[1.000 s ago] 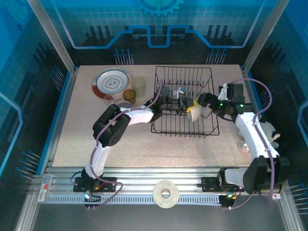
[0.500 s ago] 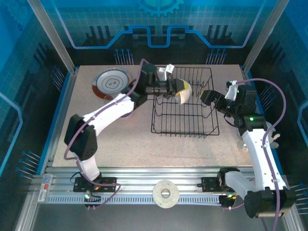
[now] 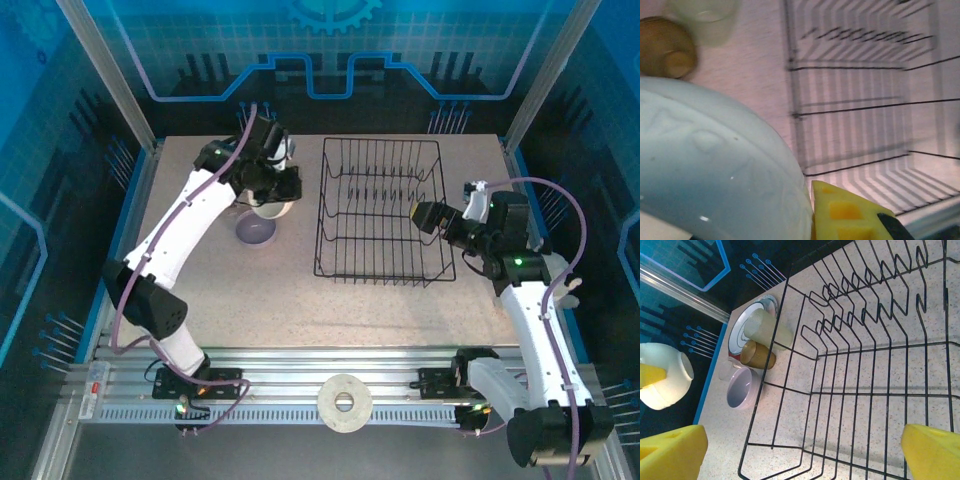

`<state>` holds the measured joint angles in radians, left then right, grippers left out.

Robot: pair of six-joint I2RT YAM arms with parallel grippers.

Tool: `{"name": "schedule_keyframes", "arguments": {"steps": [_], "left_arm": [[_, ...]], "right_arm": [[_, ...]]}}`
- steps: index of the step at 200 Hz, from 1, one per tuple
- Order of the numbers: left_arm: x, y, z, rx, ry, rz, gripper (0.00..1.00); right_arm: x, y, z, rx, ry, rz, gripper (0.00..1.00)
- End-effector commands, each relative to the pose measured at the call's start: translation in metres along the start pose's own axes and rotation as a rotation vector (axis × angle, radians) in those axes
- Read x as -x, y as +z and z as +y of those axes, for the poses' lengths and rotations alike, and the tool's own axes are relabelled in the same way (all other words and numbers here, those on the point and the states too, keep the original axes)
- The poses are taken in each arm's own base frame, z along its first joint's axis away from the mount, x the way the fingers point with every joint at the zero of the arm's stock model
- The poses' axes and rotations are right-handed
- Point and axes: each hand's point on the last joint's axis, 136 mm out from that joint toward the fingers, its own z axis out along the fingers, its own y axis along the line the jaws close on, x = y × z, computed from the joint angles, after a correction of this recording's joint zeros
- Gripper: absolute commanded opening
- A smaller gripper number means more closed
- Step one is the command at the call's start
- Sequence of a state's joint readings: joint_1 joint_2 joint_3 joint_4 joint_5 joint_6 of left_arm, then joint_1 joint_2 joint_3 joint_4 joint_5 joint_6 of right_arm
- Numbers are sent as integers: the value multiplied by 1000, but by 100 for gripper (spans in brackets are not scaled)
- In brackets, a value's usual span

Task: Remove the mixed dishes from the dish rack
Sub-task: Place the bowl in the bowl.

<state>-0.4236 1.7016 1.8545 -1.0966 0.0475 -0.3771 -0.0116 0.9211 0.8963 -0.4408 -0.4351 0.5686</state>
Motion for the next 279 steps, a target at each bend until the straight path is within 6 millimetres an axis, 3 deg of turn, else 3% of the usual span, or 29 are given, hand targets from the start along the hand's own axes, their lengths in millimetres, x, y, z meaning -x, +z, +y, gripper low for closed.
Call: {"name": "schedule_keyframes", "arguments": {"steps": [1, 58, 109, 279], "left_arm": [[-4, 7, 38, 148, 81, 66, 0], [4, 60, 80, 244, 52, 172, 0], [-10, 98, 108, 290, 32, 273, 0], [-43, 141, 129, 326, 21, 393, 0]], "right_arm": [[-2, -1, 11, 47, -26, 0, 100], [-20, 5, 15, 70, -22, 50, 100], [-25, 8, 18, 71, -30, 62, 100], [-29, 11, 18, 64, -6, 83, 100]]}}
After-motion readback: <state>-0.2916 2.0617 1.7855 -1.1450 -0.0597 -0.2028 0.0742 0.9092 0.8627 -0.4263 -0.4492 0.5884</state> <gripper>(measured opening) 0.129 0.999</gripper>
